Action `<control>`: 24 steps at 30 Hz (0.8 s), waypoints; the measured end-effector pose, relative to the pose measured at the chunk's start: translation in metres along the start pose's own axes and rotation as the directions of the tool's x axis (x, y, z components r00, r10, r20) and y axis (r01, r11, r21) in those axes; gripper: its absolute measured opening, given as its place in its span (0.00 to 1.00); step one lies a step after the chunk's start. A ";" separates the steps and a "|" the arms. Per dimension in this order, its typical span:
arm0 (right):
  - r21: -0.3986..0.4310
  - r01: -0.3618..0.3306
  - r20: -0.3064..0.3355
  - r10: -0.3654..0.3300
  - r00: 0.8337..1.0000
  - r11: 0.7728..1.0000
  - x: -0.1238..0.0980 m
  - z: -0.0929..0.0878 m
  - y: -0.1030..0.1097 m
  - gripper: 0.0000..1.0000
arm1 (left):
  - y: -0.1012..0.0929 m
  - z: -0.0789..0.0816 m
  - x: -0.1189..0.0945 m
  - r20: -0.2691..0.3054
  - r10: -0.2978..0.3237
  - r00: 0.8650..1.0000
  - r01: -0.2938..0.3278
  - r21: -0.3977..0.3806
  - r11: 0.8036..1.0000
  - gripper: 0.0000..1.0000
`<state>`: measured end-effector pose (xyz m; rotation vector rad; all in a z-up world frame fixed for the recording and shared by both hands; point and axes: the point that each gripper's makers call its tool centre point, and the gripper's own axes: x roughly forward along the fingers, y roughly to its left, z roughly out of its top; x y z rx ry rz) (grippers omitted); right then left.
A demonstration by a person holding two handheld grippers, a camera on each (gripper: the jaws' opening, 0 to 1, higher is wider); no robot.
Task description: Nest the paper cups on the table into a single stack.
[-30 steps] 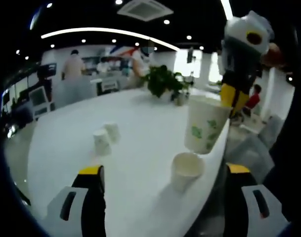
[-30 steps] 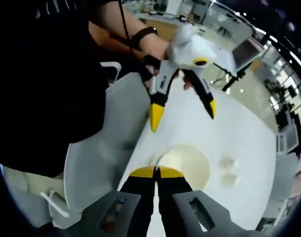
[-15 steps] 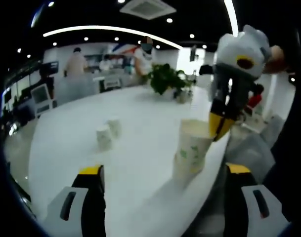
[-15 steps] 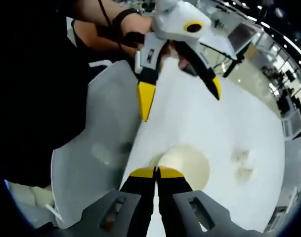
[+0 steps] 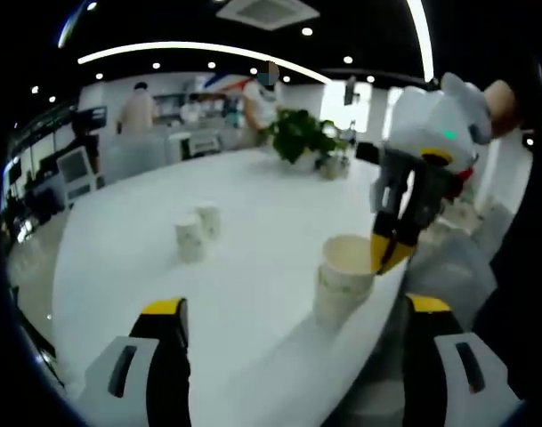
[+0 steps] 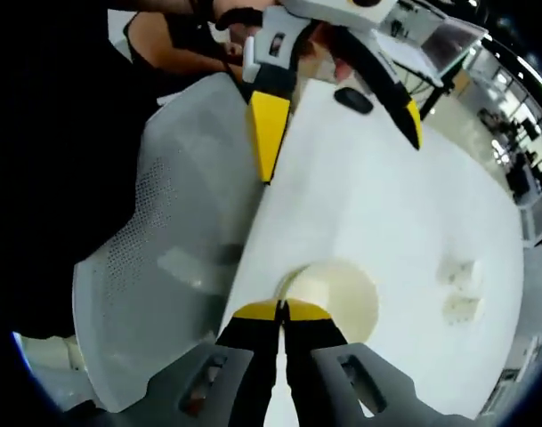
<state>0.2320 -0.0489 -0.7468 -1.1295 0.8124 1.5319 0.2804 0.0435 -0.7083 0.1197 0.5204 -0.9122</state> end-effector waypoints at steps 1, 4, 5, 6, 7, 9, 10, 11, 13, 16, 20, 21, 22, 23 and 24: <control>0.000 0.000 0.001 0.000 1.000 1.000 0.001 0.000 0.000 0.00 | 0.000 0.000 0.001 -0.002 -0.003 1.000 0.003 0.004 1.000 0.99; 0.014 -0.007 0.002 0.007 1.000 1.000 0.005 -0.003 0.000 0.00 | 0.002 -0.001 0.002 -0.011 -0.001 1.000 0.002 0.007 1.000 0.99; 0.013 -0.008 0.003 0.007 1.000 1.000 0.006 -0.004 0.000 0.00 | 0.002 -0.001 0.002 -0.014 -0.001 1.000 0.001 0.005 1.000 0.99; 0.007 -0.008 0.002 0.008 1.000 1.000 0.008 -0.004 0.000 0.00 | 0.002 -0.001 0.002 -0.013 -0.002 1.000 0.002 0.004 1.000 0.99; 0.005 -0.008 0.002 0.008 1.000 1.000 0.008 -0.004 0.001 0.00 | 0.002 0.000 0.002 -0.013 -0.004 1.000 0.004 0.003 1.000 0.99; -0.002 -0.006 0.001 0.006 1.000 1.000 0.010 -0.004 0.000 0.00 | 0.002 0.001 0.002 -0.010 -0.002 1.000 0.002 0.008 1.000 0.99; -0.003 -0.007 0.002 0.007 1.000 1.000 0.011 -0.004 0.001 0.00 | 0.003 0.002 0.001 -0.008 -0.001 1.000 0.001 0.006 1.000 0.99; -0.003 -0.007 0.002 0.007 1.000 1.000 0.011 -0.004 0.000 0.00 | 0.003 0.002 0.001 -0.008 0.000 1.000 0.000 0.002 1.000 0.99; -0.002 0.004 0.003 -0.004 1.000 1.000 0.011 -0.004 -0.002 0.00 | 0.003 0.003 0.001 -0.004 0.002 1.000 -0.002 -0.003 1.000 0.99; 0.005 0.006 0.006 -0.006 1.000 1.000 0.010 -0.004 -0.002 0.00 | 0.002 0.004 0.001 -0.001 0.000 1.000 0.000 -0.004 1.000 0.99; 0.013 0.024 0.007 -0.024 1.000 1.000 0.009 -0.006 -0.006 0.00 | 0.000 0.004 0.001 -0.003 -0.004 1.000 0.004 -0.002 1.000 0.98; 0.024 0.018 0.010 -0.019 1.000 1.000 0.009 -0.007 -0.006 0.00 | -0.001 0.005 0.001 -0.002 -0.006 1.000 0.006 -0.003 1.000 0.99; 0.027 0.018 0.011 -0.018 1.000 0.999 0.009 -0.007 -0.006 0.00 | -0.001 0.005 0.002 0.000 -0.010 1.000 0.010 -0.005 1.000 0.99; 0.031 0.021 0.010 -0.021 1.000 0.999 0.009 -0.008 -0.006 0.00 | -0.003 0.005 0.002 -0.003 -0.015 1.000 0.015 -0.003 1.000 0.99; 0.034 0.022 0.010 -0.022 1.000 0.999 0.009 -0.008 -0.006 0.00 | -0.004 0.004 0.002 -0.009 -0.019 1.000 0.019 0.007 1.000 0.99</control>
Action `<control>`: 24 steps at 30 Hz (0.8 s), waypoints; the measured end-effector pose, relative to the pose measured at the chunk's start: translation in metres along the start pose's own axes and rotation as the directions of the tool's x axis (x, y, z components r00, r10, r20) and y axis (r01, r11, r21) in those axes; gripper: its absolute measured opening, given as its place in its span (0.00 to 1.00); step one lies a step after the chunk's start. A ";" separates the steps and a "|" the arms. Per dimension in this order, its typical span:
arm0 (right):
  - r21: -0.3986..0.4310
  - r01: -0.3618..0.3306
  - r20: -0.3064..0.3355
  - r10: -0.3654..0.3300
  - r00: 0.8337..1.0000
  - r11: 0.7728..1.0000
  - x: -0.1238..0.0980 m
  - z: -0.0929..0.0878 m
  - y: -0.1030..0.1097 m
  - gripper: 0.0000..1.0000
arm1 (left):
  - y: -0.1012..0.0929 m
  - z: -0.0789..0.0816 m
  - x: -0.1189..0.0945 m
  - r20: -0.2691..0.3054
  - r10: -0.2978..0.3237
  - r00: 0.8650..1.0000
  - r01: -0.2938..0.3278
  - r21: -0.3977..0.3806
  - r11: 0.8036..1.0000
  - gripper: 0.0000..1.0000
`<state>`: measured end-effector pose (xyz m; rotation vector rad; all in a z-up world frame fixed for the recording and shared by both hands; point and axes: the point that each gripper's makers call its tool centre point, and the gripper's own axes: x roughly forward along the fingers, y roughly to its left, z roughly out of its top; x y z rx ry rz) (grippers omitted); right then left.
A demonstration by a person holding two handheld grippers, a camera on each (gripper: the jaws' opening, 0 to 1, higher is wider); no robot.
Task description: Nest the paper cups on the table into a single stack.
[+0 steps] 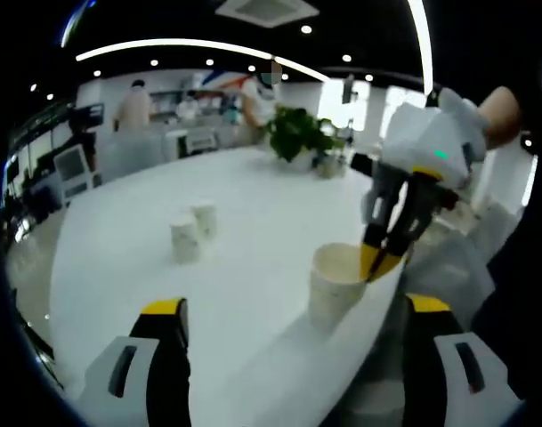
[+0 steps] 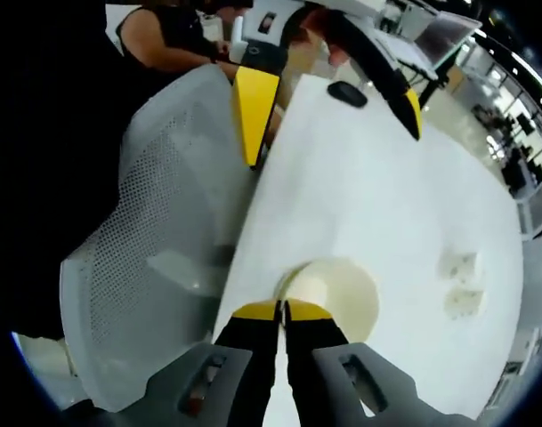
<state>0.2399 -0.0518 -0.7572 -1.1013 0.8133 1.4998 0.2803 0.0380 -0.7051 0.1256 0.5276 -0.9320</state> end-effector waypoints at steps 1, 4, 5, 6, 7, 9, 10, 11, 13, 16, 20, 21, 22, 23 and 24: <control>0.003 0.004 0.003 -0.004 1.000 1.000 0.000 0.000 0.000 0.02 | -0.001 0.000 0.000 -0.005 -0.003 1.000 0.004 0.008 1.000 0.98; 0.012 0.011 0.010 -0.011 1.000 1.000 0.000 0.000 -0.001 0.06 | 0.000 -0.001 -0.001 -0.009 -0.004 1.000 0.004 0.008 1.000 0.98; 0.023 0.008 0.017 -0.008 1.000 1.000 -0.001 0.001 0.000 0.07 | 0.001 -0.001 -0.001 -0.007 -0.002 1.000 0.002 0.003 1.000 0.98; 0.028 0.005 0.033 -0.006 0.999 1.000 -0.001 0.004 0.002 0.09 | 0.002 0.000 -0.001 -0.004 -0.001 1.000 0.001 -0.001 1.000 0.98; 0.032 0.004 0.043 -0.005 0.999 0.999 -0.001 0.005 0.002 0.10 | 0.002 0.000 -0.001 -0.003 0.000 1.000 0.000 -0.004 1.000 0.99; 0.044 0.003 0.042 -0.005 0.999 0.999 -0.001 0.004 0.003 0.14 | 0.002 0.001 -0.002 -0.001 0.003 1.000 -0.003 -0.002 1.000 0.98; 0.047 0.003 0.041 -0.005 0.999 0.999 -0.001 0.004 0.003 0.15 | 0.003 0.001 -0.002 0.003 0.008 1.000 -0.008 -0.002 1.000 0.98; 0.048 0.004 0.043 -0.006 0.999 0.999 -0.002 0.004 0.004 0.16 | 0.004 0.000 -0.002 0.004 0.013 1.000 -0.013 0.000 1.000 0.98; 0.072 0.010 0.061 -0.014 0.998 0.997 -0.005 0.005 0.004 0.21 | 0.004 0.000 -0.003 0.006 0.014 1.000 -0.014 -0.004 1.000 0.98; 0.116 0.028 0.099 -0.040 0.994 0.993 -0.012 0.008 0.003 0.28 | 0.002 -0.001 -0.004 0.007 0.011 1.000 -0.011 -0.010 1.000 0.98; 0.167 0.037 0.133 -0.060 0.989 0.985 -0.014 0.006 0.000 0.31 | 0.002 -0.004 -0.003 0.008 0.014 1.000 -0.014 -0.024 1.000 0.98; 0.179 0.040 0.137 -0.066 0.988 0.983 -0.014 0.005 -0.002 0.31 | 0.002 -0.005 -0.002 0.005 0.013 1.000 -0.013 -0.025 1.000 0.98; 0.187 0.038 0.140 -0.065 0.988 0.982 -0.014 0.004 -0.002 0.32 | 0.002 -0.006 -0.002 0.001 0.012 1.000 -0.012 -0.024 1.000 0.98; 0.194 0.041 0.146 -0.070 0.987 0.980 -0.015 0.004 -0.003 0.32 | 0.002 -0.006 -0.002 0.000 0.011 1.000 -0.011 -0.023 1.000 0.98; 0.195 0.044 0.145 -0.073 0.987 0.980 -0.014 0.004 -0.003 0.32 | 0.002 -0.006 -0.002 0.001 0.011 1.000 -0.011 -0.023 1.000 0.98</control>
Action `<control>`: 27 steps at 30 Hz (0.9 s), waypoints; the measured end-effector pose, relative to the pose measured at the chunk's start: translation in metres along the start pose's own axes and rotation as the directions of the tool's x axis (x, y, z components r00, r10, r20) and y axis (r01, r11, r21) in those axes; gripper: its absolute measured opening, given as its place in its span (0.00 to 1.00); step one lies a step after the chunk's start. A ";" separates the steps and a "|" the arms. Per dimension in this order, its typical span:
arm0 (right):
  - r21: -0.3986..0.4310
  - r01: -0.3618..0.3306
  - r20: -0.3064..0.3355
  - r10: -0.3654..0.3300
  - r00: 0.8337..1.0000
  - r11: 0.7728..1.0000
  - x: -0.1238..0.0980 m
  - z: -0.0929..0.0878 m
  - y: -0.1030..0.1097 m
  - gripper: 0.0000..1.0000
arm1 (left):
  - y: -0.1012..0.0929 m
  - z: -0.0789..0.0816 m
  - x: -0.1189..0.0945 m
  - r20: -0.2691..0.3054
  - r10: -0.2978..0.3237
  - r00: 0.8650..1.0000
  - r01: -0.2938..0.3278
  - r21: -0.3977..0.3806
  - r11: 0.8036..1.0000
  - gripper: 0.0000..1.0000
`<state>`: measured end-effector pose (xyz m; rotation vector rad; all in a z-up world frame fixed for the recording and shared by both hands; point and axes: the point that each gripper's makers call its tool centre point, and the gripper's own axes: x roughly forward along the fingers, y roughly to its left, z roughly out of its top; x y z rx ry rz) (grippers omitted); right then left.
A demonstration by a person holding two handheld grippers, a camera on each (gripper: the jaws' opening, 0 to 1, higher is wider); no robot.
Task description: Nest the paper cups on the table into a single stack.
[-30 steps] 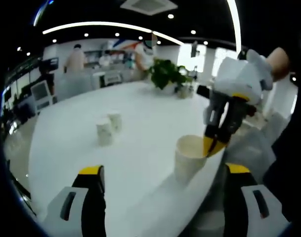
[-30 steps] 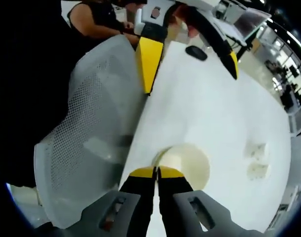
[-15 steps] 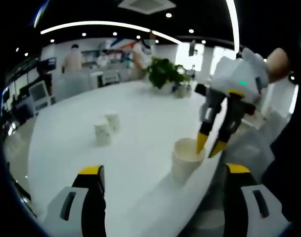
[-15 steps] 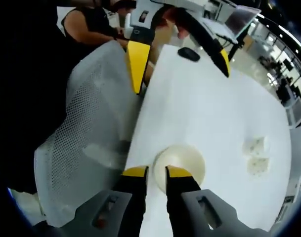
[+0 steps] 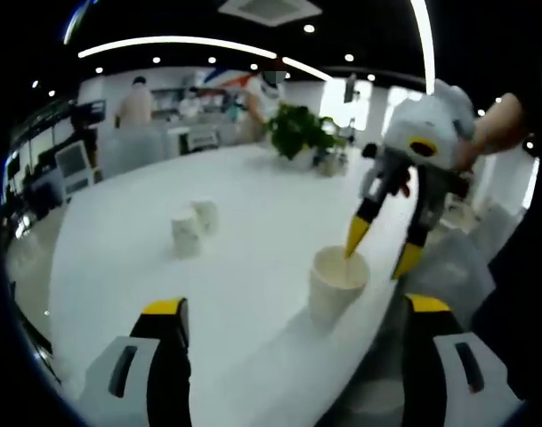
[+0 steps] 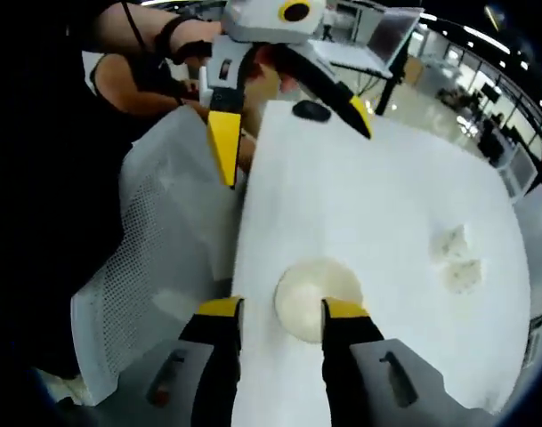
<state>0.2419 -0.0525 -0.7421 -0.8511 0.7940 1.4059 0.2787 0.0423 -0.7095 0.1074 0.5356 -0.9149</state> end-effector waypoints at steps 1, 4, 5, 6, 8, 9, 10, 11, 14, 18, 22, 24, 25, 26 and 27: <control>-0.003 0.004 -0.001 -0.004 1.000 1.000 0.000 0.000 0.000 0.33 | 0.001 0.000 0.000 0.001 0.000 1.000 0.000 -0.003 1.000 0.98; 0.001 0.023 -0.003 -0.023 1.000 1.000 0.001 -0.004 -0.003 0.36 | 0.002 0.001 0.000 0.005 0.002 1.000 -0.002 -0.008 1.000 0.98; 0.022 0.030 0.008 -0.030 1.000 0.999 0.002 -0.005 -0.003 0.37 | 0.002 0.001 0.001 0.007 0.001 1.000 -0.001 -0.013 1.000 0.98; 0.041 0.032 0.014 -0.033 0.999 0.999 0.002 -0.006 -0.003 0.38 | 0.002 0.001 0.002 0.007 0.000 1.000 0.000 -0.016 1.000 0.98; 0.061 0.039 0.030 -0.040 0.999 0.997 0.002 -0.005 -0.002 0.39 | 0.002 0.002 0.002 0.009 -0.002 1.000 0.002 -0.017 1.000 0.98; 0.068 0.042 0.040 -0.045 0.998 0.997 0.001 -0.004 -0.002 0.40 | 0.002 0.002 0.002 0.009 -0.002 1.000 0.003 -0.017 1.000 0.98; 0.082 0.049 0.055 -0.054 0.997 0.995 -0.001 -0.003 -0.002 0.41 | 0.003 0.002 0.003 0.008 -0.004 1.000 0.004 -0.018 1.000 0.98; 0.094 0.055 0.065 -0.062 0.996 0.994 -0.002 -0.002 -0.002 0.42 | 0.003 0.002 0.003 0.008 -0.004 1.000 0.004 -0.017 1.000 0.98; 0.134 0.073 0.113 -0.088 0.990 0.988 -0.009 0.003 -0.002 0.46 | 0.004 0.001 0.003 0.006 -0.006 1.000 0.006 -0.018 1.000 0.98; 0.193 0.104 0.153 -0.135 0.979 0.976 -0.019 0.003 -0.006 0.48 | 0.006 0.004 0.003 0.024 -0.007 1.000 0.008 -0.038 0.999 0.98; 0.240 0.139 0.186 -0.186 0.965 0.961 -0.026 0.001 -0.012 0.51 | 0.007 0.004 0.004 0.021 -0.006 1.000 0.007 -0.036 0.999 0.98; 0.267 0.171 0.188 -0.225 0.956 0.948 -0.030 -0.003 -0.017 0.54 | 0.007 0.002 0.004 0.021 -0.010 1.000 0.011 -0.038 0.999 0.98; 0.290 0.187 0.199 -0.250 0.947 0.939 -0.032 -0.003 -0.021 0.56 | 0.007 0.001 0.005 0.018 -0.011 1.000 0.012 -0.037 0.999 0.98; 0.314 0.201 0.206 -0.273 0.940 0.928 -0.035 -0.004 -0.025 0.58 | 0.007 0.001 0.005 0.017 -0.012 1.000 0.013 -0.035 0.999 0.98; 0.336 0.213 0.211 -0.294 0.932 0.917 -0.037 -0.005 -0.028 0.60 | 0.007 0.001 0.005 0.017 -0.014 1.000 0.014 -0.035 0.999 0.98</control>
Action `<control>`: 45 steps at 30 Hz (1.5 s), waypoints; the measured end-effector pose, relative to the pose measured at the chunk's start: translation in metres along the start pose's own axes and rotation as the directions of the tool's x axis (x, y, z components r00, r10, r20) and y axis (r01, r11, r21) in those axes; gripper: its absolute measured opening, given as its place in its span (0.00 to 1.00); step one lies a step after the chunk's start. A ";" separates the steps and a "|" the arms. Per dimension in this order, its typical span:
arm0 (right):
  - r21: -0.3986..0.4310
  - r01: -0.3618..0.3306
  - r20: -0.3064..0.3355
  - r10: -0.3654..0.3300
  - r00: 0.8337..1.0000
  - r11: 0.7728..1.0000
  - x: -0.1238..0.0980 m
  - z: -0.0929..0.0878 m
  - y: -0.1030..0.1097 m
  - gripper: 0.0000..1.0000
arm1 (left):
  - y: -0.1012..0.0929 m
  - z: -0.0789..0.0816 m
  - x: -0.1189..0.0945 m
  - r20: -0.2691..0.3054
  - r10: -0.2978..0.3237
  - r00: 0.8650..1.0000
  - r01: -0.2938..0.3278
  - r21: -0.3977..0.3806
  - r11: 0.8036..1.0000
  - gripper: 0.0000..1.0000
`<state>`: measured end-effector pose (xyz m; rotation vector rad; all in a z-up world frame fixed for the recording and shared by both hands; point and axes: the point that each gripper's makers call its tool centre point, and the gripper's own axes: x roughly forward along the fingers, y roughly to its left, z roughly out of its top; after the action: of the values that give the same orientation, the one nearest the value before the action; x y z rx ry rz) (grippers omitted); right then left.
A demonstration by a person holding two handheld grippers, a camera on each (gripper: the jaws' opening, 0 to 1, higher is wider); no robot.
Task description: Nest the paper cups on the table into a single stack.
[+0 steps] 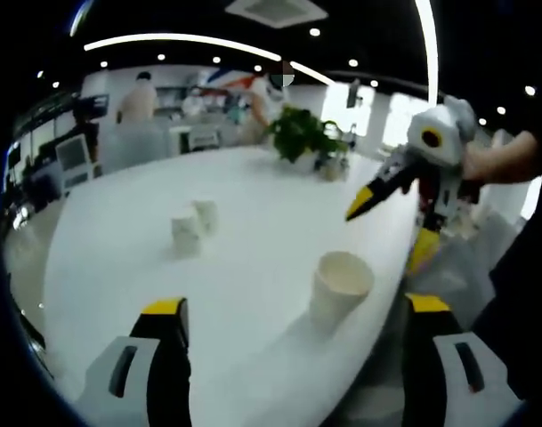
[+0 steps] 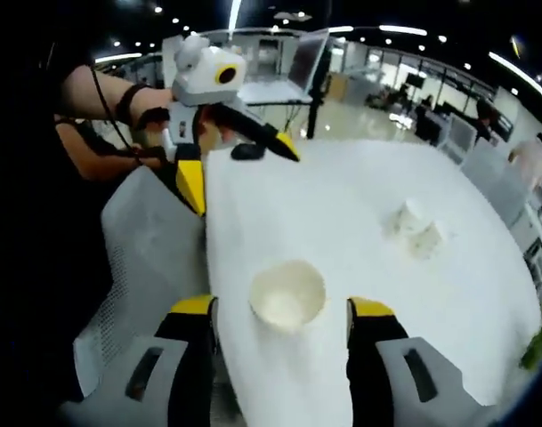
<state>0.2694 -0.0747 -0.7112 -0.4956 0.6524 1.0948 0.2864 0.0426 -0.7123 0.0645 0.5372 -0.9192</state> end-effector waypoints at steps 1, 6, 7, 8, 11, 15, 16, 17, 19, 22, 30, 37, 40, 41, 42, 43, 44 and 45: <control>0.024 0.019 0.021 -0.019 1.000 1.000 -0.002 0.001 -0.004 0.63 | 0.000 0.000 0.000 0.000 0.000 1.000 0.000 -0.002 1.000 0.98; 0.080 0.068 0.063 -0.074 0.995 0.994 -0.013 0.000 -0.017 0.72 | 0.001 -0.002 -0.001 0.005 0.003 1.000 -0.003 -0.009 1.000 0.98; 0.090 0.074 0.067 -0.081 0.994 0.993 -0.017 -0.001 -0.019 0.72 | 0.001 -0.002 -0.001 0.005 0.003 1.000 -0.003 -0.010 1.000 0.98; 0.096 0.086 0.073 -0.093 0.993 0.992 -0.020 -0.002 -0.023 0.74 | 0.001 -0.002 -0.001 0.007 0.004 1.000 -0.004 -0.011 1.000 0.98; 0.144 0.120 0.100 -0.136 0.986 0.982 -0.029 -0.004 -0.031 0.80 | 0.003 -0.001 -0.003 0.019 0.010 1.000 -0.009 -0.019 1.000 0.98; 0.193 0.154 0.108 -0.177 0.978 0.969 -0.038 -0.013 -0.041 0.84 | 0.004 -0.002 -0.003 0.021 0.014 1.000 -0.013 -0.031 0.999 0.98; 0.201 0.161 0.105 -0.185 0.977 0.966 -0.039 -0.015 -0.043 0.85 | 0.005 -0.001 -0.003 0.022 0.017 1.000 -0.016 -0.028 0.999 0.98; 0.207 0.169 0.105 -0.193 0.975 0.964 -0.041 -0.017 -0.045 0.86 | 0.005 -0.001 -0.004 0.025 0.018 1.000 -0.017 -0.028 0.999 0.98; 0.225 0.186 0.104 -0.213 0.971 0.957 -0.045 -0.020 -0.049 0.87 | 0.005 -0.001 -0.004 0.026 0.021 0.999 -0.020 -0.029 0.999 0.98; 0.251 0.201 0.112 -0.235 0.966 0.947 -0.050 -0.024 -0.052 0.90 | 0.005 0.000 -0.004 0.027 0.019 0.999 -0.019 -0.025 1.000 0.98; 0.306 0.244 0.103 -0.287 0.952 0.920 -0.055 -0.033 -0.059 1.00 | 0.010 0.000 -0.006 0.024 0.032 0.999 -0.031 -0.018 0.999 0.98; 0.330 0.255 0.107 -0.305 0.946 0.909 -0.058 -0.038 -0.062 1.00 | 0.016 0.007 -0.006 0.029 0.043 0.999 -0.043 -0.017 0.999 0.98; 0.341 0.262 0.103 -0.313 0.944 0.903 -0.059 -0.043 -0.063 1.00 | 0.020 0.010 -0.004 0.030 0.050 0.998 -0.049 -0.015 0.999 0.98; 0.340 0.267 0.103 -0.318 0.942 0.902 -0.060 -0.043 -0.064 1.00 | 0.022 0.011 -0.002 0.028 0.054 0.998 -0.054 -0.014 0.998 0.98; 0.339 0.270 0.109 -0.322 0.940 0.901 -0.061 -0.042 -0.064 1.00 | 0.024 0.012 0.000 0.027 0.056 0.998 -0.055 -0.014 0.998 0.99; 0.337 0.268 0.110 -0.320 0.941 0.903 -0.061 -0.042 -0.064 1.00 | 0.026 0.014 0.001 0.026 0.058 0.998 -0.057 -0.015 0.998 0.99; 0.335 0.269 0.103 -0.319 0.942 0.903 -0.061 -0.044 -0.064 1.00 | 0.028 0.015 0.002 0.024 0.060 0.998 -0.060 -0.017 0.998 0.99; 0.324 0.286 0.094 -0.331 0.939 0.902 -0.063 -0.045 -0.065 1.00 | 0.030 0.018 0.005 0.020 0.060 0.998 -0.060 -0.013 0.998 0.99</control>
<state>0.2997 -0.1703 -0.6957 -0.2359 0.5769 0.7037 0.3192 0.0530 -0.7043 0.0603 0.5196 -0.8570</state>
